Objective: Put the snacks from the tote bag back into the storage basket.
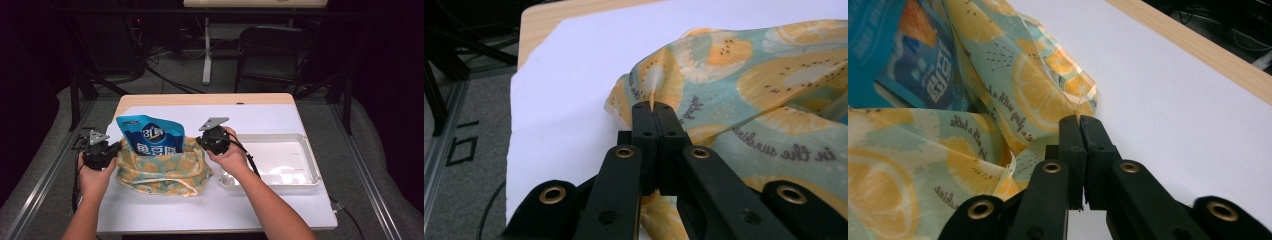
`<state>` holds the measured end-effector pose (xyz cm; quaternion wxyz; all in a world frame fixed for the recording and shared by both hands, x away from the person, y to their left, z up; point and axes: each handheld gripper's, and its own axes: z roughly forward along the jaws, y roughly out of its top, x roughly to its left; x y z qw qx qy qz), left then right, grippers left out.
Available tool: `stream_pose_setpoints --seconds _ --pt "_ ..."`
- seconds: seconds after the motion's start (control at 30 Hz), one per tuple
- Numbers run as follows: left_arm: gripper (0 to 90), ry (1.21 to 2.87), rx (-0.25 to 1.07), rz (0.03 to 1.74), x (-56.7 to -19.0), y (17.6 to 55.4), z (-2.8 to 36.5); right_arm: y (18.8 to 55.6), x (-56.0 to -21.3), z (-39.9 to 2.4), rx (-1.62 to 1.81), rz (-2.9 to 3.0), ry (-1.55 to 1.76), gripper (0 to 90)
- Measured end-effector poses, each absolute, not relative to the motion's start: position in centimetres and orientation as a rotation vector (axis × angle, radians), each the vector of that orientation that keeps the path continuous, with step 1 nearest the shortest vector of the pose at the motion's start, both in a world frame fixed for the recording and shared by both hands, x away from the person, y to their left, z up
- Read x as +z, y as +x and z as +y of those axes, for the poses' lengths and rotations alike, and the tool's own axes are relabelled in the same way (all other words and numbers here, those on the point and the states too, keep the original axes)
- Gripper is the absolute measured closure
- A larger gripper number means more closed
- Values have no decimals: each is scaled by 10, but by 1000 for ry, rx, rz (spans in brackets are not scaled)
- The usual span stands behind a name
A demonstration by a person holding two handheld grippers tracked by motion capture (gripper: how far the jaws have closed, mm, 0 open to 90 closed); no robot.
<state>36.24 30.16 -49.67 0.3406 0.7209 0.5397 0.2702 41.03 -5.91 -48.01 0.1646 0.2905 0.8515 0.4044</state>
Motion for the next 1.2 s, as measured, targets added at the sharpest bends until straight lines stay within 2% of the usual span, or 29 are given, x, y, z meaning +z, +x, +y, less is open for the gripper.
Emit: stream_pose_setpoints --seconds 0.37,1.2 --pt "895 1856 650 1439 -518 355 304 409 -493 -50 1072 2475 804 900" --pt "882 1891 671 1468 -538 346 303 401 -511 -47 982 2505 777 900"
